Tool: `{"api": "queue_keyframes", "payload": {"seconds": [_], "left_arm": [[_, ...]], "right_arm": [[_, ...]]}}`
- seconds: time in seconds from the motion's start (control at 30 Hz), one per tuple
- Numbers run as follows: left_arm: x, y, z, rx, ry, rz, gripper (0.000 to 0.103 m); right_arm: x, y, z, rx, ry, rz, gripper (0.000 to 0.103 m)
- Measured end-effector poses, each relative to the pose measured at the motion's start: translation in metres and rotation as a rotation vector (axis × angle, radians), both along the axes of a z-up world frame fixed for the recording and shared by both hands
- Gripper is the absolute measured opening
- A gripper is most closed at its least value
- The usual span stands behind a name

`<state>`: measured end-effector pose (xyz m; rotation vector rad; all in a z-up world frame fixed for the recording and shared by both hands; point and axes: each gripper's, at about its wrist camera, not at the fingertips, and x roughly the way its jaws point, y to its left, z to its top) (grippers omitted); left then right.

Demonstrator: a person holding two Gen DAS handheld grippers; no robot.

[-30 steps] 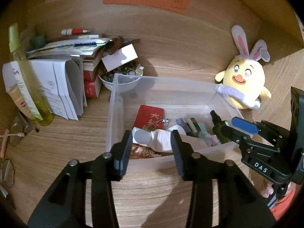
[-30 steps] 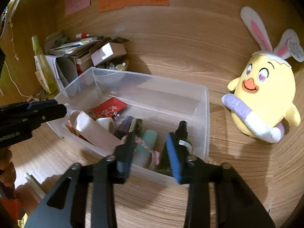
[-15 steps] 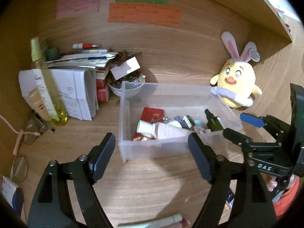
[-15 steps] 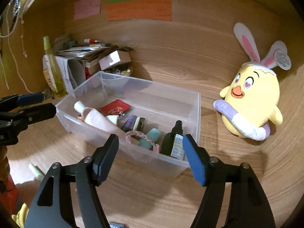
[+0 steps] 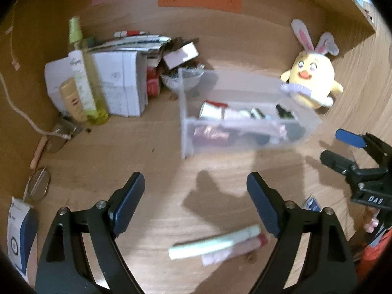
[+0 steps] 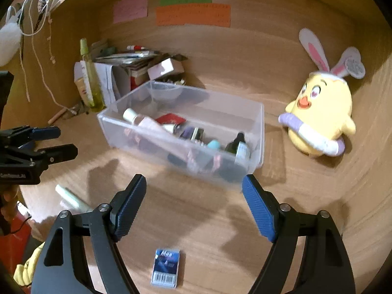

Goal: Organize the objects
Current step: 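Move the left tool to the mint-green tube while the right tool approaches the blue Max box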

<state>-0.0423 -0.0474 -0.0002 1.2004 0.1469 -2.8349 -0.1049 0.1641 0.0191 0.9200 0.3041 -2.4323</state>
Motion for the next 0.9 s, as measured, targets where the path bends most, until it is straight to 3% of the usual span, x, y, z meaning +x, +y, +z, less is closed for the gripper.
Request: {"api": "queue_keyframes", "payload": {"seconds": [0.37,0.7,0.9], "left_arm": [[0.033,-0.007,-0.033,-0.042,-0.075,0.000,0.086],[0.029,-0.024,-0.055,0.052,-0.144,-0.056,0.086],[0.023,-0.020,-0.061,0.042,-0.159,-0.094,0.086]], "right_arm": [[0.024,0.010,-0.034,0.019,-0.096,-0.006,0.078],[0.038,0.020,-0.052,0.034,-0.158,-0.033,0.078],[0.038,0.019,-0.058,0.034,-0.175,-0.047,0.078]]}}
